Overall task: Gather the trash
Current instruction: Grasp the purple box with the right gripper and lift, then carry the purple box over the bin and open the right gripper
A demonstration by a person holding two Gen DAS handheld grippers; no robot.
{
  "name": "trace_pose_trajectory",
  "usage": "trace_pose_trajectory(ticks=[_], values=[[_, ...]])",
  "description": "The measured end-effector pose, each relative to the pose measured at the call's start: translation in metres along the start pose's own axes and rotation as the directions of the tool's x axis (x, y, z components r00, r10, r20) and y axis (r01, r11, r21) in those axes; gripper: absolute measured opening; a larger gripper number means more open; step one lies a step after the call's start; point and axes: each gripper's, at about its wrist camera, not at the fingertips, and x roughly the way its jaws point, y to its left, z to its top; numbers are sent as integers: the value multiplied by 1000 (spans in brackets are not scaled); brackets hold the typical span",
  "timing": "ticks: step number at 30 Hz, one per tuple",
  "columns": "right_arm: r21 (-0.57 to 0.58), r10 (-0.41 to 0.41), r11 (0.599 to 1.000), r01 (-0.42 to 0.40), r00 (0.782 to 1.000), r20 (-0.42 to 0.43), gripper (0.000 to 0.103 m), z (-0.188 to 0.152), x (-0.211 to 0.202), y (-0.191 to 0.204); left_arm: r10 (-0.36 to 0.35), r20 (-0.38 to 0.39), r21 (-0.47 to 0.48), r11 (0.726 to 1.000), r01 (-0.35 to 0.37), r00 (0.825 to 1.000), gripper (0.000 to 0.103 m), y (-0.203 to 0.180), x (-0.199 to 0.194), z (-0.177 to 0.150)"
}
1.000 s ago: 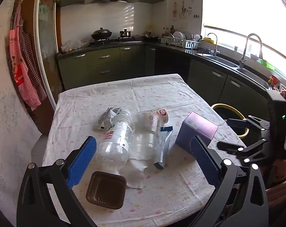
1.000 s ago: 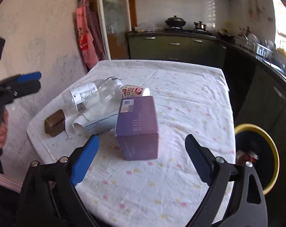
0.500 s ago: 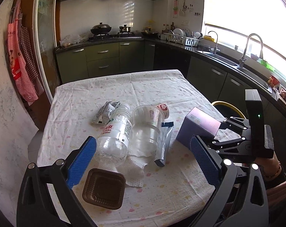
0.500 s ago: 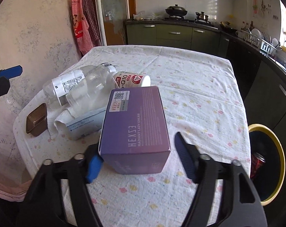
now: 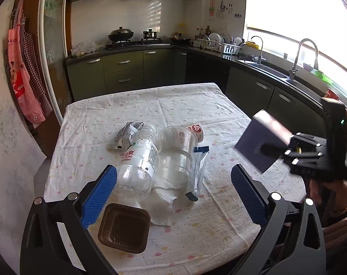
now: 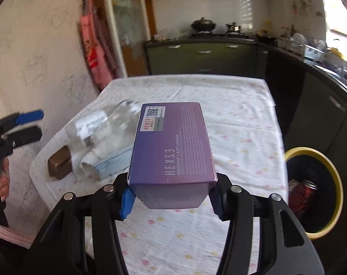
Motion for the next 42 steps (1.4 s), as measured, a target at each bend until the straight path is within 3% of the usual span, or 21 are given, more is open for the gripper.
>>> trace_pose_trajectory(ticks=[4,9,14,22,27,35,42], values=[[115,-194,975,188,980,43,51,1,-29,-56,3,-7,-2,1000,-3,1000,98,-1,3,0],[260,-382,889,377,924,-32,51,-14,-36,-135,3,-20,10,1000,-2,1000,98,-8,9,0],[303,-450,830,468,883,-130,51,-33,-14,-182,-1,-38,33,999,2,999,98,-16,16,0],[342,-491,786,515,856,-160,60,-48,8,-217,-4,-51,42,999,6,999,98,-20,21,3],[375,-491,787,490,865,-101,63,-40,-11,-206,-1,-61,36,999,3,998,98,-18,26,2],[349,-441,834,428,896,-45,68,-38,-35,-155,17,-64,29,999,-15,998,98,-9,24,0],[317,-382,870,378,923,-52,74,-43,-39,-119,94,-100,34,995,-91,990,98,17,17,-15]])
